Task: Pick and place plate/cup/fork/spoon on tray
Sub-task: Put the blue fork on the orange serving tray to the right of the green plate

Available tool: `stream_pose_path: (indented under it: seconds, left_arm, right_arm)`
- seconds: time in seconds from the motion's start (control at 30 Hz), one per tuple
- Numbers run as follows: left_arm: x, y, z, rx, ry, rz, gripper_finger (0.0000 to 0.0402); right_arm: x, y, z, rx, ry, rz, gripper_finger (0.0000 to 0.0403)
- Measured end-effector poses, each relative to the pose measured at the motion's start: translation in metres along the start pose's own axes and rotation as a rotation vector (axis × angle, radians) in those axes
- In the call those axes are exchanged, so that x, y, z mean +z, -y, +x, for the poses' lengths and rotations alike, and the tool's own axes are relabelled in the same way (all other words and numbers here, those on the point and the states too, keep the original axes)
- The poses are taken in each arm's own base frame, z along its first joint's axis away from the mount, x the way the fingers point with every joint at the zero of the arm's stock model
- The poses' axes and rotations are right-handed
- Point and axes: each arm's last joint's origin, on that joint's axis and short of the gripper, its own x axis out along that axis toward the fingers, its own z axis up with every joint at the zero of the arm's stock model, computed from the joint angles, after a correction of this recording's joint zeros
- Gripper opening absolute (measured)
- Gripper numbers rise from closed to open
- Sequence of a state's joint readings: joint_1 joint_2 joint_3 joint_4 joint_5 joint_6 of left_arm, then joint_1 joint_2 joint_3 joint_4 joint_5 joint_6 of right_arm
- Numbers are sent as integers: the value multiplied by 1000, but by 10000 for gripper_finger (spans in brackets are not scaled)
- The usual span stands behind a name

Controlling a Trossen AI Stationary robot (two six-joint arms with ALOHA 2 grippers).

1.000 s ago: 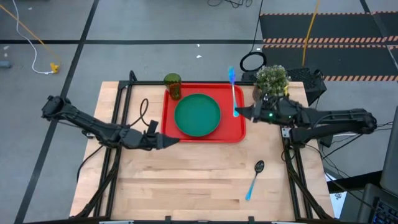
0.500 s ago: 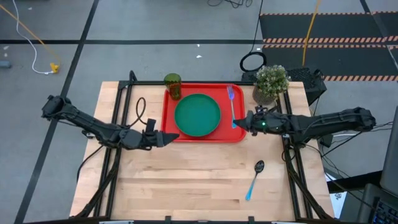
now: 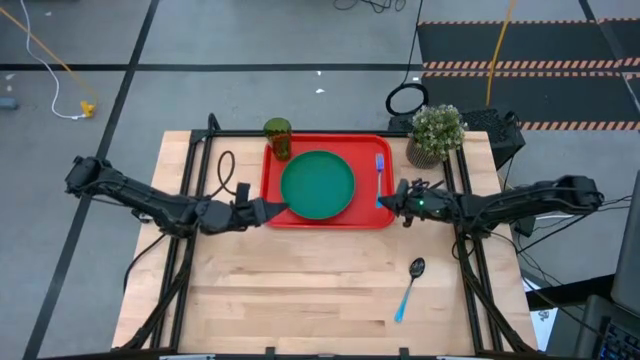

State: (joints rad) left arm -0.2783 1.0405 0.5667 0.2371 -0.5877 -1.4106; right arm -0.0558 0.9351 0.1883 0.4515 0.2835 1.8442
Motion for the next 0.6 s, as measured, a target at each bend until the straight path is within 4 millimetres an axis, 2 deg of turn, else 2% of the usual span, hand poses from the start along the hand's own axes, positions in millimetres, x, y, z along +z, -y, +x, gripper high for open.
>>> stream_pose_path:
  seconds: [0.6]
  left_arm:
    - [18,4,9,-41,92,-56,241]
  right_arm:
    - [5,4,25,-37,-72,55,0]
